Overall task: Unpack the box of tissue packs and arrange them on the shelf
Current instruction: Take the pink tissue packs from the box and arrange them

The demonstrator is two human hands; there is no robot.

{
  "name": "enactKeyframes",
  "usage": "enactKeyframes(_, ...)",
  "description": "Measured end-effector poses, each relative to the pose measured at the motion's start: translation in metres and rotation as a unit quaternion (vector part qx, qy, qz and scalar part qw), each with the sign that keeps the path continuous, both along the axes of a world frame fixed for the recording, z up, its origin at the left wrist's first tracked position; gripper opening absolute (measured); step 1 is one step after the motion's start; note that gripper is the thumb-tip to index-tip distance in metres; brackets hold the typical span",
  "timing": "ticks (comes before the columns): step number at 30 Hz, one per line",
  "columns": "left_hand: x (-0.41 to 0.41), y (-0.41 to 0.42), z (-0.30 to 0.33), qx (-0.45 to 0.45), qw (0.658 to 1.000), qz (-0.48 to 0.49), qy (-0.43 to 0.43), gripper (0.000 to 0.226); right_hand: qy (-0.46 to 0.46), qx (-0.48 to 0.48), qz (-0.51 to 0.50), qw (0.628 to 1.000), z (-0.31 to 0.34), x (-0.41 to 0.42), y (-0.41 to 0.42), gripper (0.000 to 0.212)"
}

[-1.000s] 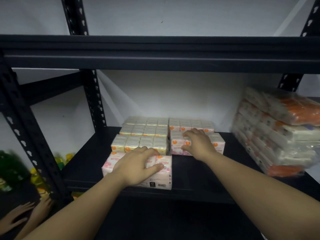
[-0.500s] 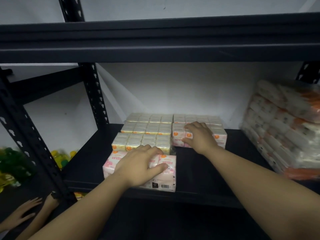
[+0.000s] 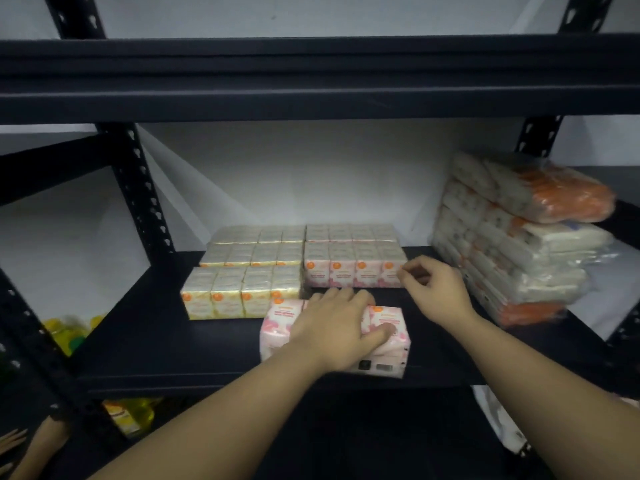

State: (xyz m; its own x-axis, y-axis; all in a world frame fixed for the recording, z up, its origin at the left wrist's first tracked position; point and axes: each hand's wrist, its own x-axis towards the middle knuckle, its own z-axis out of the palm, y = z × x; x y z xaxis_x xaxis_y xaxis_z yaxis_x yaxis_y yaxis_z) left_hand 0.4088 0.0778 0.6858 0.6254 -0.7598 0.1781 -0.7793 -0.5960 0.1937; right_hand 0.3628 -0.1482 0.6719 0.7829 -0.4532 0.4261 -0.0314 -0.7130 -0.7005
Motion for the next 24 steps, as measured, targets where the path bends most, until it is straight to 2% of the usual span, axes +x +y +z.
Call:
enactKeyframes(9, -0.014, -0.081, 0.001, -0.018, 0.999, -0.011, 0.025, 0.064, 0.027, 0.11, -0.01, 0.993, -0.009, -0.071, -0.036, 0.01)
enactKeyframes(14, -0.008, -0.079, 0.018, -0.075, 0.989, -0.035, 0.124, 0.064, 0.045, 0.127, -0.003, 0.991, -0.009, -0.077, -0.036, 0.015)
enactKeyframes(16, -0.003, -0.064, 0.027, -0.089, 0.99, -0.036, 0.105, 0.061, 0.061, 0.121, 0.001, 0.991, -0.004, -0.076, -0.033, 0.019)
enactKeyframes(18, 0.006, -0.044, 0.034, -0.067, 0.997, -0.006, 0.048, 0.06, 0.088, 0.11, 0.002, 0.99, 0.0, -0.074, -0.029, 0.027)
enactKeyframes(20, 0.017, -0.021, 0.038, -0.007, 0.999, 0.036, 0.018, 0.066, 0.112, 0.097, 0.001, 0.989, 0.002, -0.071, -0.026, 0.03)
enactKeyframes(22, 0.024, -0.002, 0.036, 0.05, 0.997, 0.04, 0.045, 0.071, 0.131, 0.097, 0.017, 0.986, 0.005, -0.069, -0.023, 0.03)
enactKeyframes(24, 0.025, 0.008, 0.028, 0.063, 0.993, 0.019, 0.094, 0.071, 0.151, 0.102, 0.045, 0.982, 0.009, -0.068, -0.017, 0.034)
